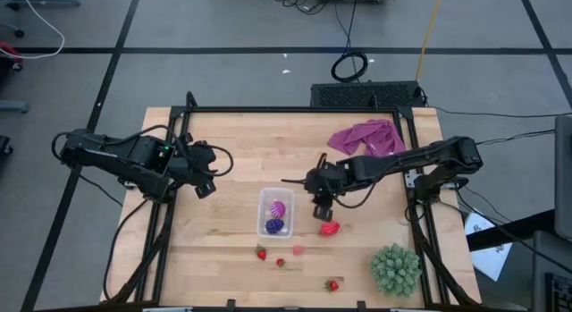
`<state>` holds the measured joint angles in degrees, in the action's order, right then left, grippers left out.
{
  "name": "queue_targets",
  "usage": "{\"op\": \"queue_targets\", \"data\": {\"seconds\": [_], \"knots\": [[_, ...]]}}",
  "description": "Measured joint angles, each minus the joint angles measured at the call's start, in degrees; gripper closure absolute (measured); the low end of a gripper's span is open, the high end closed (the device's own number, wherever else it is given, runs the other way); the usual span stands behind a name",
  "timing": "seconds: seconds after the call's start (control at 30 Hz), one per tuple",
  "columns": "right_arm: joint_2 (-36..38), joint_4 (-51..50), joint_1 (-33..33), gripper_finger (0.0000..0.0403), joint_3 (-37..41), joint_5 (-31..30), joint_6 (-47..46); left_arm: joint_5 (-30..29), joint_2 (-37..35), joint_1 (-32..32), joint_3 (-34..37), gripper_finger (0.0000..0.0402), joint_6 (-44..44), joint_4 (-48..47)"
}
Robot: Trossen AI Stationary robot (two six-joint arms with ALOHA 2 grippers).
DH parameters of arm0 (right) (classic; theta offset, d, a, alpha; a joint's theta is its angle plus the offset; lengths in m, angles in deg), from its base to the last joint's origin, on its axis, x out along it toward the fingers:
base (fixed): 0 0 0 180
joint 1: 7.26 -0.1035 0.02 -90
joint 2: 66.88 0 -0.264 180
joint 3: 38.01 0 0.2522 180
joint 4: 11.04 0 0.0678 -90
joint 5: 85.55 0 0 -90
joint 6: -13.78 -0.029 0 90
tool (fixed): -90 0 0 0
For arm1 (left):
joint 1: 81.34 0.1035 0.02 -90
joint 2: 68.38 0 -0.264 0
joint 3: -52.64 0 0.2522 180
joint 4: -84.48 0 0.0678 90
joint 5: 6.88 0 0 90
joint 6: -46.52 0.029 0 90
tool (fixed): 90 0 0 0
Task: Pick and placing Produce into tupperware
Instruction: Put the light orange top peach into the transparent bin
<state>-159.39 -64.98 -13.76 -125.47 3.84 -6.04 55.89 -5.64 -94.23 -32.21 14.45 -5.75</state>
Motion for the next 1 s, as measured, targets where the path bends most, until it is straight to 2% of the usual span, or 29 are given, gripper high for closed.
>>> {"op": "queue_targets", "data": {"seconds": [0.1,0.27,0.57,1.0], "knots": [[-0.15,6.15,-1.52,0.0302,-0.01,2.38,0.76,-0.38,0.00,-0.02,0.00,0.0169,0.08,0.00],[-1.62,13.32,-3.41,0.0302,-0.01,2.48,1.25,-1.41,0.00,0.00,0.00,0.0169,0.11,0.00],[-5.85,22.26,-1.94,0.0302,-0.05,5.69,3.76,-1.46,0.00,0.00,0.02,0.0169,0.37,0.02],[-10.73,23.60,2.95,0.0292,-1.56,6.94,7.28,-1.83,0.00,0.05,0.02,0.0169,0.89,0.04]]}}
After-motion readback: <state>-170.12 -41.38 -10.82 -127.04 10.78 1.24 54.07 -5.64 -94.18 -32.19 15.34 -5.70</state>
